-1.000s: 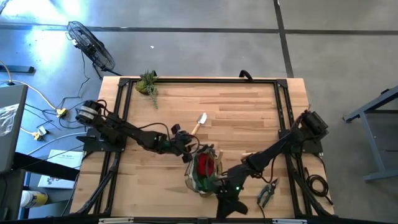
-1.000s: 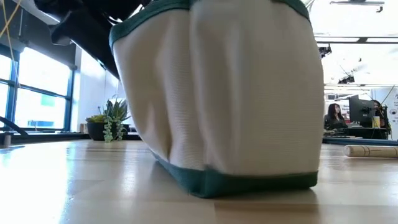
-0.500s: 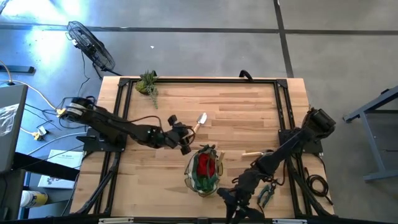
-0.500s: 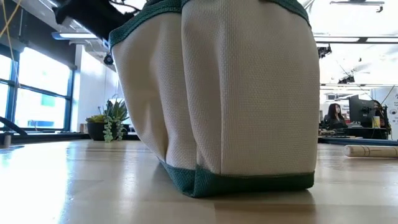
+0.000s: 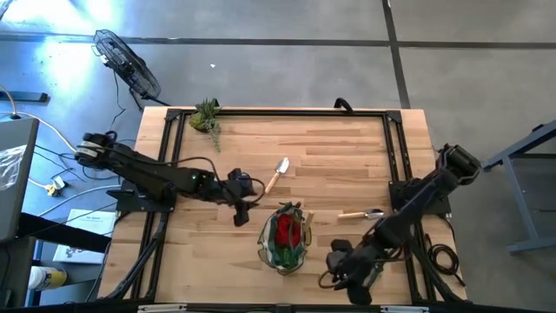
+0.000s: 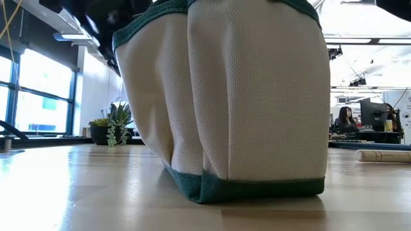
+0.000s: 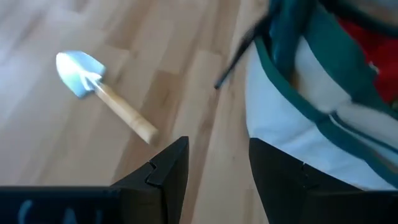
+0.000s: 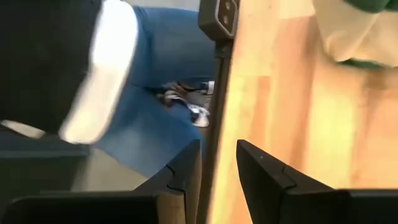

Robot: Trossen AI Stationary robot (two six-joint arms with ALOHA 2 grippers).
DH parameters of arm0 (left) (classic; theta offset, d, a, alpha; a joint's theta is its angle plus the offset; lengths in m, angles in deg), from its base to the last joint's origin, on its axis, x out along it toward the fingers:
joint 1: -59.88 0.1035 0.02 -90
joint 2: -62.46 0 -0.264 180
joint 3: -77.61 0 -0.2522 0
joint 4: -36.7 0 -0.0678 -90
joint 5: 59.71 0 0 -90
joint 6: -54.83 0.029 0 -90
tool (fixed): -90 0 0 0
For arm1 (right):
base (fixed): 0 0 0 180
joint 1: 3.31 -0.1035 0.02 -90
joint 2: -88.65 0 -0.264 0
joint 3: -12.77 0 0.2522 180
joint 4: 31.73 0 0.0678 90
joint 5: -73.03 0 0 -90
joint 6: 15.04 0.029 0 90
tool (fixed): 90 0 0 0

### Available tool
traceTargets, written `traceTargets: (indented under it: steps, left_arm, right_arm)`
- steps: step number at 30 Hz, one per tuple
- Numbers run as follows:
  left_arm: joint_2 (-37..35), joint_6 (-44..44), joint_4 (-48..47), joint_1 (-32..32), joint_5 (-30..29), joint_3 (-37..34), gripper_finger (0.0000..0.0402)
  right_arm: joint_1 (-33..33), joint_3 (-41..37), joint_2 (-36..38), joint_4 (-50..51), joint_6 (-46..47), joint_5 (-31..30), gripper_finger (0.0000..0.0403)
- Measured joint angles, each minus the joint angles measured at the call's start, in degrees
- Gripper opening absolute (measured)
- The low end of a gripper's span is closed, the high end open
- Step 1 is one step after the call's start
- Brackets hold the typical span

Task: Pick & Place Garden tools in Gardening bag
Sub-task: Put the green shear scissors into the light brown gardening bag

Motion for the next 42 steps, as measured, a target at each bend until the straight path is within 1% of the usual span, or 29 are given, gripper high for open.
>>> traceTargets:
  steps: [2,5,8,12,14,18,20,23,26,28,32,37,42]
  left_arm:
    - [0.36,-0.45,-1.38,-0.02,0.82,-0.01,0.0161]
    - [0.34,-0.84,-2.17,-0.01,0.82,-0.02,0.0161]
    - [0.34,-0.86,-2.97,0.0,0.75,-0.02,0.0161]
    - [0.34,-0.93,-2.8,0.0,1.14,-0.02,0.0161]
    - [0.34,-1.1,-2.78,0.0,1.14,-0.02,0.0161]
    - [0.34,-1.12,-2.8,0.0,1.17,-0.02,0.0161]
    - [0.34,-1.12,-2.86,0.0,1.17,-0.02,0.0161]
    - [0.34,-1.12,-2.91,0.0,1.19,-0.02,0.0161]
    - [0.34,-1.12,-3.0,0.0,1.21,-0.02,0.0161]
    - [0.34,-1.12,-3.34,0.0,1.24,-0.02,0.0161]
    - [0.34,-1.12,-4.1,0.0,1.36,-0.02,0.0161]
    - [0.34,-1.32,-4.46,0.0,1.36,-0.02,0.0161]
    - [0.34,-1.93,-4.46,0.0,1.34,-0.02,0.0161]
  right_arm:
    - [-1.1,0.0,-0.11,1.64,-2.12,-1.78,0.0093]
    - [-2.75,0.0,-0.28,3.16,-1.84,-3.97,0.0093]
    - [-4.15,0.0,-0.28,2.89,0.94,-5.79,0.0093]
    - [-5.52,0.0,-0.28,3.22,7.49,-5.74,0.0093]
    - [-6.31,0.0,-0.28,5.32,8.87,-5.25,0.0093]
    - [-7.53,0.0,-0.29,11.31,4.07,-1.36,0.0093]
    - [-8.41,0.0,-0.31,14.98,0.69,-1.4,0.0093]
    - [-10.07,0.0,-0.56,18.83,-5.04,-5.62,0.0093]
    - [-11.34,0.0,-1.3,20.61,-10.63,-10.29,0.0093]
    - [-11.79,0.0,-1.9,21.21,-12.5,-11.87,0.0093]
    - [-11.93,0.0,-3.16,22.81,-12.62,-10.68,0.0093]
    - [-11.93,0.0,-5.14,24.48,-12.58,-5.7,0.0093]
    - [-11.93,0.0,-7.08,24.63,-12.59,-5.54,0.0093]
